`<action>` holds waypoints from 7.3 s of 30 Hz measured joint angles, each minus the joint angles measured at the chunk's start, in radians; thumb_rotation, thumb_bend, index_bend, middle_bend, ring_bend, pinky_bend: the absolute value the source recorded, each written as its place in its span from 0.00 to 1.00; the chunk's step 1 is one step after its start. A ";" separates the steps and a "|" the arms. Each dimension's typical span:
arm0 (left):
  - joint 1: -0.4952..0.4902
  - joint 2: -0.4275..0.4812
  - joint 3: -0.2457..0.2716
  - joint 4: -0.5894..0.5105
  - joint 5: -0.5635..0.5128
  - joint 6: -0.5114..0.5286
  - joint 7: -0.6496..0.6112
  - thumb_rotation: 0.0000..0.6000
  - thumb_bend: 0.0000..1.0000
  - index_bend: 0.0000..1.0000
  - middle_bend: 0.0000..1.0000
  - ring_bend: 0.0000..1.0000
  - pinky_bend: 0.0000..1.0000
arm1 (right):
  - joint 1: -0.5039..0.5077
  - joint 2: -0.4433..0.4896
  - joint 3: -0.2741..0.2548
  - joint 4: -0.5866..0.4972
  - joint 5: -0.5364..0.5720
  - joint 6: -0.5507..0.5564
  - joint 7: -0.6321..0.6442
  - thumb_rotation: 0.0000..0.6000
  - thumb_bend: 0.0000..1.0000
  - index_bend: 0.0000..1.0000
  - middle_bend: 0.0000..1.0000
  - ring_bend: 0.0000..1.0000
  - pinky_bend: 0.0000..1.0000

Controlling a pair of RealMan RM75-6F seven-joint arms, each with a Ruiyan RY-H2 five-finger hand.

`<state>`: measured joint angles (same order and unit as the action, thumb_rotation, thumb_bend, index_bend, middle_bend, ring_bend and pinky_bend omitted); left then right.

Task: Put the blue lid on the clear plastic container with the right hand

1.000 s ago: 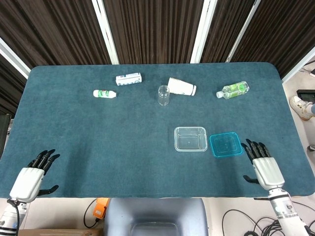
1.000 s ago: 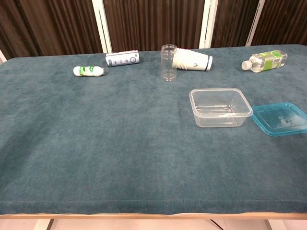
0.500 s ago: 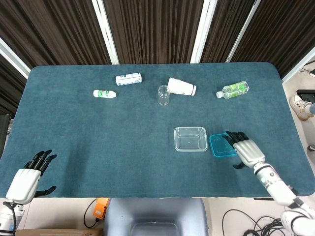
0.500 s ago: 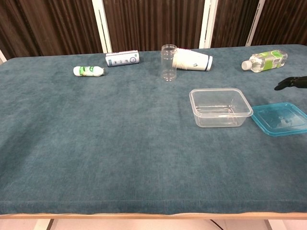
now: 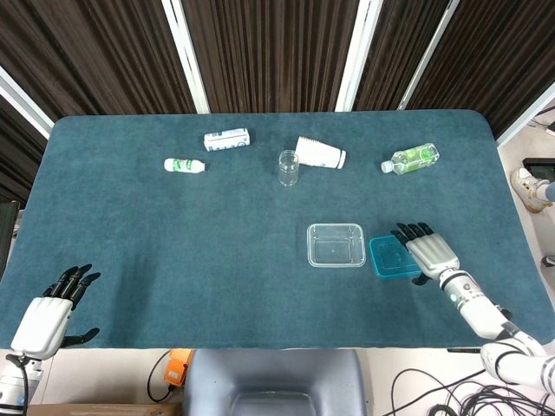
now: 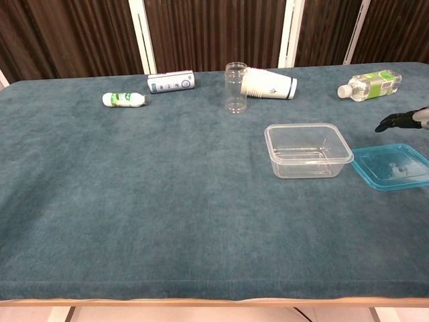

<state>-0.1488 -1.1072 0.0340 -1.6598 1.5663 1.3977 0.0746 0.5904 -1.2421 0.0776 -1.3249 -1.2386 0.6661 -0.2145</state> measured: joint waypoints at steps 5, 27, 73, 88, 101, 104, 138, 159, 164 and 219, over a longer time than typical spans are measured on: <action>0.000 0.001 -0.001 0.000 0.000 0.000 -0.003 1.00 0.48 0.17 0.07 0.07 0.29 | 0.030 -0.035 -0.004 0.043 0.042 -0.028 -0.037 1.00 0.29 0.00 0.00 0.00 0.00; 0.001 0.004 0.002 0.002 0.010 0.000 -0.015 1.00 0.48 0.17 0.07 0.07 0.29 | 0.104 -0.122 -0.038 0.134 0.168 -0.096 -0.096 1.00 0.29 0.00 0.00 0.00 0.01; 0.001 0.006 0.008 -0.006 0.023 -0.004 -0.013 1.00 0.48 0.17 0.07 0.07 0.29 | -0.051 0.034 -0.021 -0.204 -0.085 0.295 0.165 1.00 0.29 0.44 0.47 0.60 0.57; -0.002 0.012 0.015 -0.004 0.037 -0.005 -0.029 1.00 0.48 0.17 0.07 0.07 0.29 | 0.008 -0.102 0.090 -0.320 0.142 0.331 -0.067 1.00 0.29 0.47 0.47 0.59 0.57; -0.003 0.018 0.014 -0.009 0.026 -0.014 -0.032 1.00 0.48 0.17 0.07 0.07 0.29 | 0.108 -0.205 0.127 -0.279 0.329 0.291 -0.208 1.00 0.29 0.39 0.47 0.52 0.51; -0.004 0.019 0.014 -0.010 0.024 -0.017 -0.033 1.00 0.48 0.17 0.07 0.07 0.29 | 0.121 -0.223 0.127 -0.256 0.327 0.279 -0.204 1.00 0.29 0.36 0.47 0.50 0.49; -0.006 0.022 0.020 -0.015 0.030 -0.023 -0.029 1.00 0.48 0.17 0.07 0.07 0.29 | 0.153 -0.233 0.102 -0.210 0.326 0.243 -0.149 1.00 0.29 0.17 0.25 0.22 0.21; -0.009 0.026 0.024 -0.017 0.035 -0.029 -0.033 1.00 0.48 0.17 0.07 0.07 0.29 | 0.156 -0.228 0.088 -0.196 0.345 0.238 -0.143 1.00 0.29 0.16 0.23 0.20 0.16; -0.009 0.026 0.025 -0.018 0.035 -0.029 -0.032 1.00 0.48 0.17 0.07 0.07 0.30 | 0.158 -0.227 0.085 -0.194 0.354 0.232 -0.145 1.00 0.29 0.16 0.21 0.19 0.15; -0.012 0.028 0.026 -0.021 0.030 -0.038 -0.034 1.00 0.48 0.17 0.07 0.07 0.30 | 0.108 -0.153 0.009 -0.179 0.118 0.300 -0.210 1.00 0.65 0.40 0.32 0.35 0.32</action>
<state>-0.1611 -1.0793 0.0598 -1.6809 1.5967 1.3600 0.0408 0.6987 -1.3951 0.0864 -1.5043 -1.1202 0.9665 -0.4245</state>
